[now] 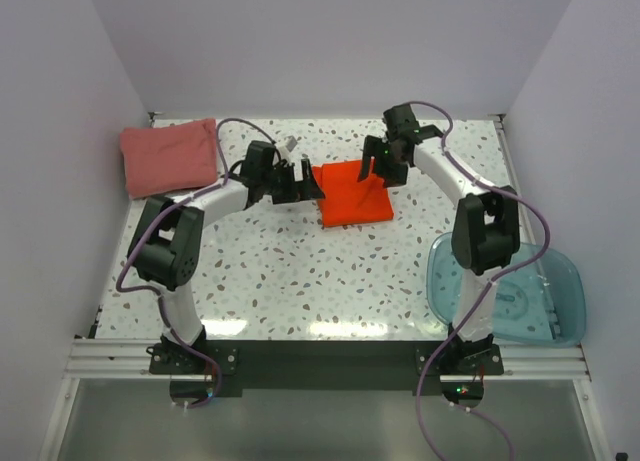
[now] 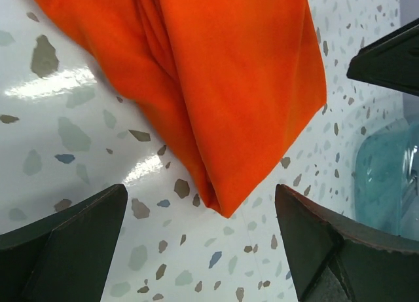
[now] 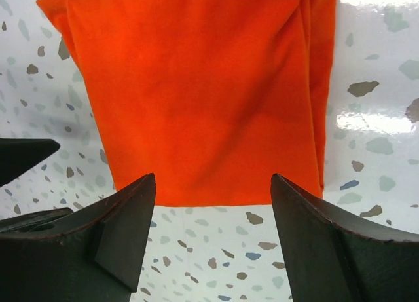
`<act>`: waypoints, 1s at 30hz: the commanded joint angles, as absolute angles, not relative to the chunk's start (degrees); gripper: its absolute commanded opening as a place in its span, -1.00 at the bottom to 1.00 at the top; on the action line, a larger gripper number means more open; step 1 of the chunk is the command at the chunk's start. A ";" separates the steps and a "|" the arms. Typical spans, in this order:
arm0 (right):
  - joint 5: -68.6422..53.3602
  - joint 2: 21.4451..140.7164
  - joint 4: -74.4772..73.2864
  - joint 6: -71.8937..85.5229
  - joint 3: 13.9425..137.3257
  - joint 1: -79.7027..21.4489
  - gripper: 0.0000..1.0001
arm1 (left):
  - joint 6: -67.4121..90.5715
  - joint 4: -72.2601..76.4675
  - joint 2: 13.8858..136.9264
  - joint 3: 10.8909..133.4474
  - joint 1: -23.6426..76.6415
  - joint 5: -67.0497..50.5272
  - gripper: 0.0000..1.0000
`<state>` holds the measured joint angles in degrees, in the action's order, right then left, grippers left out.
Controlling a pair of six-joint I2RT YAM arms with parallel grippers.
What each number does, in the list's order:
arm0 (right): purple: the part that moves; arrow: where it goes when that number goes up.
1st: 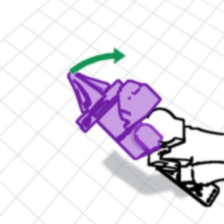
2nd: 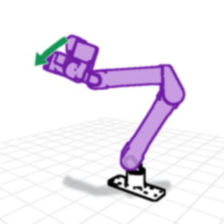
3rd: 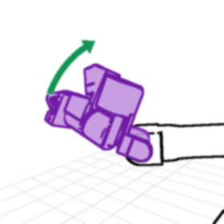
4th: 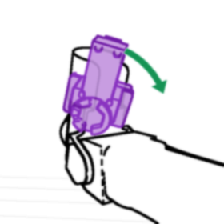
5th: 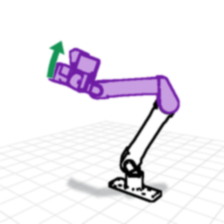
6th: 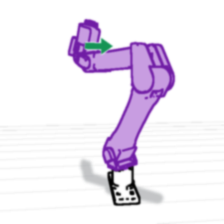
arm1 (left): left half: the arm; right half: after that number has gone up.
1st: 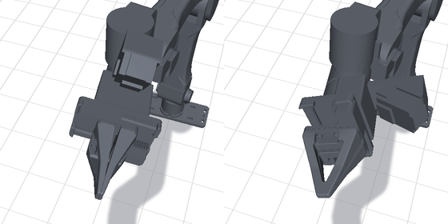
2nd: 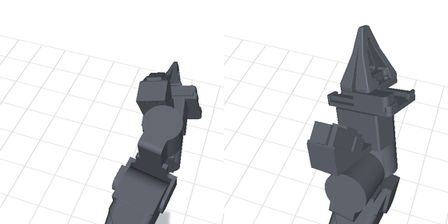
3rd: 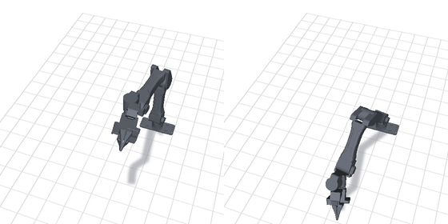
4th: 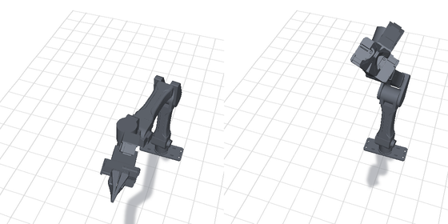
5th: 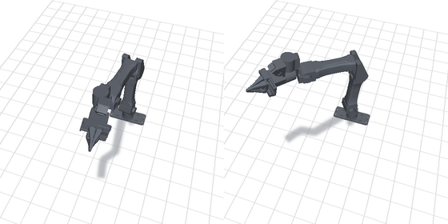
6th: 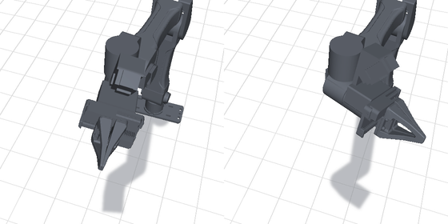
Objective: Fold and stack the t-shirts
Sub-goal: Neatly place the folded tshirt to the corner
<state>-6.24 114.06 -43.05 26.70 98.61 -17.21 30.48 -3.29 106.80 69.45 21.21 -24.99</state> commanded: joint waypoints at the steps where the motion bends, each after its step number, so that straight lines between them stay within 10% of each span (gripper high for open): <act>1: -8.35 114.16 -39.37 25.66 98.96 -17.40 0.47 | 32.34 6.58 104.32 67.07 20.74 -31.80 1.00; 30: -7.29 126.91 -42.45 23.64 95.71 -18.19 0.44 | 40.78 20.83 123.92 68.46 20.74 -29.97 1.00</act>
<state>-7.05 125.23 -39.83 24.80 98.43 -17.63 39.51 21.04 119.59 67.42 20.45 -32.77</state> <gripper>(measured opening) 0.723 0.997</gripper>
